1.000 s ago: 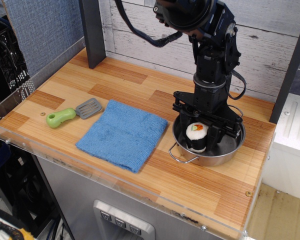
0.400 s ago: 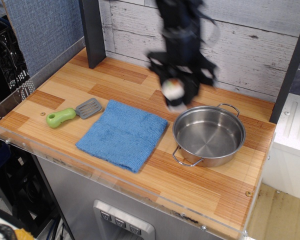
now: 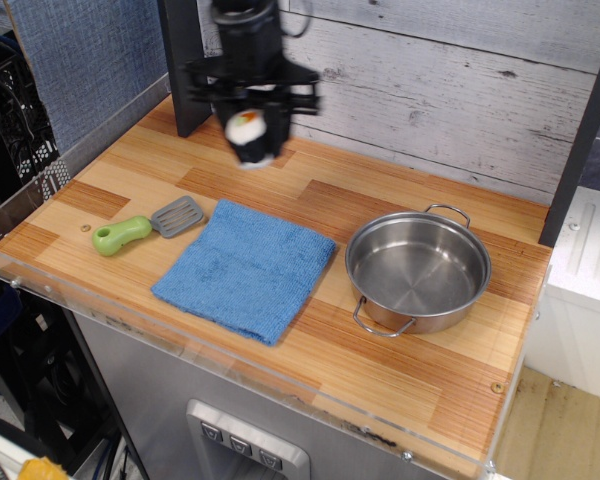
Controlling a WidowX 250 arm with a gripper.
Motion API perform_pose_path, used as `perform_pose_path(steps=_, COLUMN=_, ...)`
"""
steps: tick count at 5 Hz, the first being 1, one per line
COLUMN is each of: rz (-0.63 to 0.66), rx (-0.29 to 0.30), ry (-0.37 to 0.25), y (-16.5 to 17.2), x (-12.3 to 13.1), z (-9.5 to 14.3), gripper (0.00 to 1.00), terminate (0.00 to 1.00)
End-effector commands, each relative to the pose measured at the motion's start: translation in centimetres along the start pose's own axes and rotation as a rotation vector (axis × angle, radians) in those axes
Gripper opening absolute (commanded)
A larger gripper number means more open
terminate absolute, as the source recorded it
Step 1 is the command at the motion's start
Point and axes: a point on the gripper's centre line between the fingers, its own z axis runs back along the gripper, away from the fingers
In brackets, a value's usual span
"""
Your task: Hold the black and white roll from inside the steel pan which is right side of the table and place it on top left side of the table.
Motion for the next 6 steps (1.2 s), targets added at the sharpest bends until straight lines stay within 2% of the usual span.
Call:
perform_pose_path(steps=1, rz=0.037, rx=0.134, ry=-0.090, y=8.4, x=4.6, z=0.9, gripper=0.00, terminate=0.00)
perform_pose_path(steps=2, rz=0.006, rx=0.095, ry=-0.099, y=7.2, x=5.2, z=0.2, gripper=0.00, terminate=0.00)
perform_pose_path(steps=3, rz=-0.047, rx=-0.016, ry=-0.086, y=4.7, x=4.9, z=-0.2, gripper=1.00, terminate=0.00)
perform_pose_path(steps=5, rz=-0.088, rx=-0.146, ry=-0.095, y=1.4, x=4.1, z=1.2, gripper=1.00, terminate=0.00)
perform_pose_path(steps=6, rz=-0.125, rx=-0.168, ry=-0.124, y=-0.3, x=4.2, z=4.6, gripper=1.00, terminate=0.00)
